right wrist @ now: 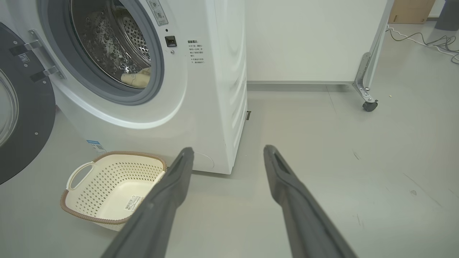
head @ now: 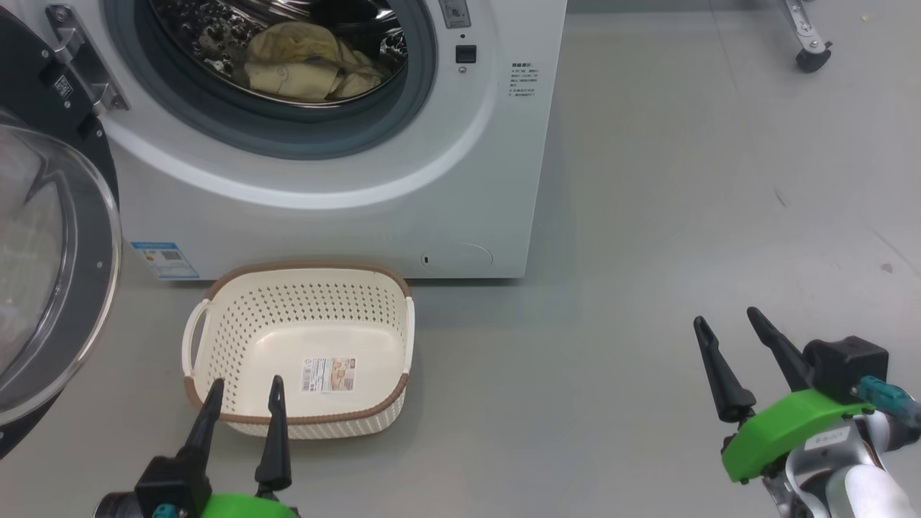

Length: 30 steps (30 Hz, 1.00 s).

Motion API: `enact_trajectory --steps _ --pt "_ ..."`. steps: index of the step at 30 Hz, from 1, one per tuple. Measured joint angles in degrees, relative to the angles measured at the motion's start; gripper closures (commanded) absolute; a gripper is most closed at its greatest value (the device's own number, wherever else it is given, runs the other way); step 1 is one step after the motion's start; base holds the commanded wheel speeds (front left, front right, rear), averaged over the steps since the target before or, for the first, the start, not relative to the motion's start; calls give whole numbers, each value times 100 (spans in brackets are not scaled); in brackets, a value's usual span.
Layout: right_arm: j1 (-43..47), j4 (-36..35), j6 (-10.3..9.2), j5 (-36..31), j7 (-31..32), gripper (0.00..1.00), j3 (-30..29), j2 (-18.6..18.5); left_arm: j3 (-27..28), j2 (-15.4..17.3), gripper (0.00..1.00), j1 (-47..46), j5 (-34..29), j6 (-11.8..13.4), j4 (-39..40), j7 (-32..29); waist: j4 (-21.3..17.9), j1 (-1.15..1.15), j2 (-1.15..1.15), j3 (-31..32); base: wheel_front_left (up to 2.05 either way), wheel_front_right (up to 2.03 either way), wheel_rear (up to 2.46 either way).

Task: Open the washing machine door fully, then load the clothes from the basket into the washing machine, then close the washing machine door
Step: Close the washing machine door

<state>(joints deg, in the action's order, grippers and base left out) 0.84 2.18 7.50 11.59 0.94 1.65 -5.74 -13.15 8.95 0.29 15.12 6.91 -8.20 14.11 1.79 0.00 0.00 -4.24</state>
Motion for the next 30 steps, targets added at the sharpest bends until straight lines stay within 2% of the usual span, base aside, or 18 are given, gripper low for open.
enact_trajectory --steps 23,30 --pt "-5 27 0 0 0 0 -34 -1 -102 32 0 -3 0 2 -63 5 95 0 0 61 -2 2 0" --pt "20 -4 0 -1 8 0 -166 -4 -212 30 0 -21 -1 0 -83 4 371 0 0 62 0 0 0"
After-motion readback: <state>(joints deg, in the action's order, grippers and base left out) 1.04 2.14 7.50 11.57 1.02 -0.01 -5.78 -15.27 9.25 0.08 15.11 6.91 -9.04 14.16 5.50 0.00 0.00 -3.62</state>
